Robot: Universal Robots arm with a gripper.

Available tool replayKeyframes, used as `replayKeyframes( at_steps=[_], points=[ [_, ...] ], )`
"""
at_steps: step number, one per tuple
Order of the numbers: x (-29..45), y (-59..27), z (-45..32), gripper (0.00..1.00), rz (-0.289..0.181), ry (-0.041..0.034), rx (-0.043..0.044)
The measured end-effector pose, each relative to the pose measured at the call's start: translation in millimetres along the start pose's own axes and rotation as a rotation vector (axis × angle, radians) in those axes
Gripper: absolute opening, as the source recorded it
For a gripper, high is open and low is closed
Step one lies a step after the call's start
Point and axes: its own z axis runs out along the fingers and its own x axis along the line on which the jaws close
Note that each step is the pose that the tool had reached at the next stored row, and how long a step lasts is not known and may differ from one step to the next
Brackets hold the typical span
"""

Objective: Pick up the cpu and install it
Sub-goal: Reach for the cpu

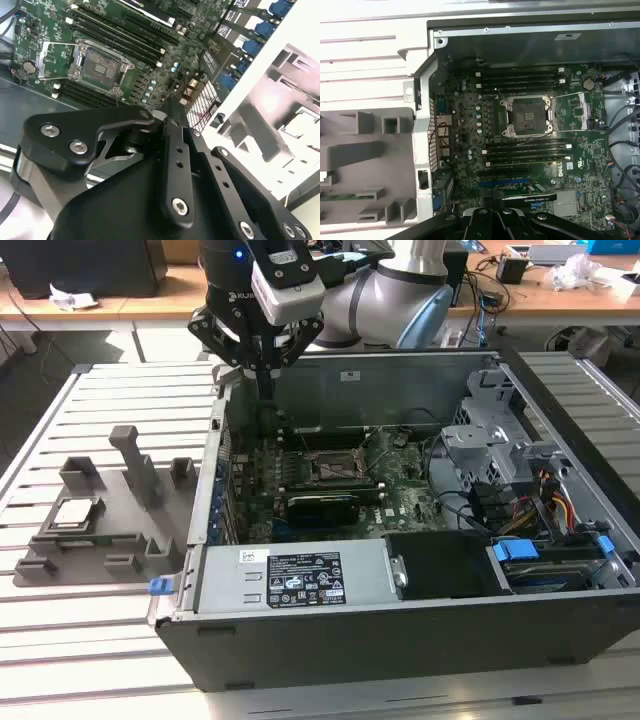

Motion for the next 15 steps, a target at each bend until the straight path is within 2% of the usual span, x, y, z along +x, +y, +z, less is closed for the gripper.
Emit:
replayKeyframes(
  at_steps=[3,5,15],
  points=[
    [1.4,-0.1,0.0,0.11,0.0,0.0,-0.0001],
    [8.1,-0.6,-0.2,0.11,0.0,0.0,0.0],
    [27.9,-2.1,-0.2,0.11,0.0,-0.0001,0.0011]
  ],
)
